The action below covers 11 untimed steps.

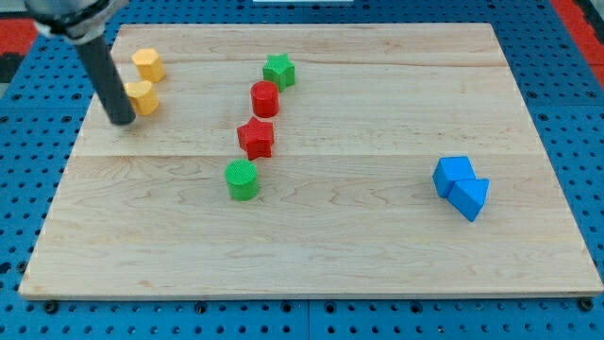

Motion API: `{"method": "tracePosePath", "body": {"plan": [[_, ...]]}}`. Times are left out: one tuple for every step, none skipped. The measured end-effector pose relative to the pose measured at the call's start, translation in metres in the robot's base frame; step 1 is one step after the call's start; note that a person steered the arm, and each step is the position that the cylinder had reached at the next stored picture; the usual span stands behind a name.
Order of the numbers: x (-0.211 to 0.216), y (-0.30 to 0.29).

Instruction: Move the blue triangle to the center left

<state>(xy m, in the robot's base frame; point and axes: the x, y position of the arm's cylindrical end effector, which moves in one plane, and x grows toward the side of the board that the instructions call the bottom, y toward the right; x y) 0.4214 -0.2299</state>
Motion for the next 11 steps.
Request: {"method": "tracePosePath", "body": {"plan": [[0.111, 0.033], [0.167, 0.132], [0.167, 0.277], [0.167, 0.387], [0.166, 0.499], [0.163, 0.573], [0.124, 0.541], [0.108, 0.450], [0.092, 0.415], [0.080, 0.377], [0.086, 0.291]]}}
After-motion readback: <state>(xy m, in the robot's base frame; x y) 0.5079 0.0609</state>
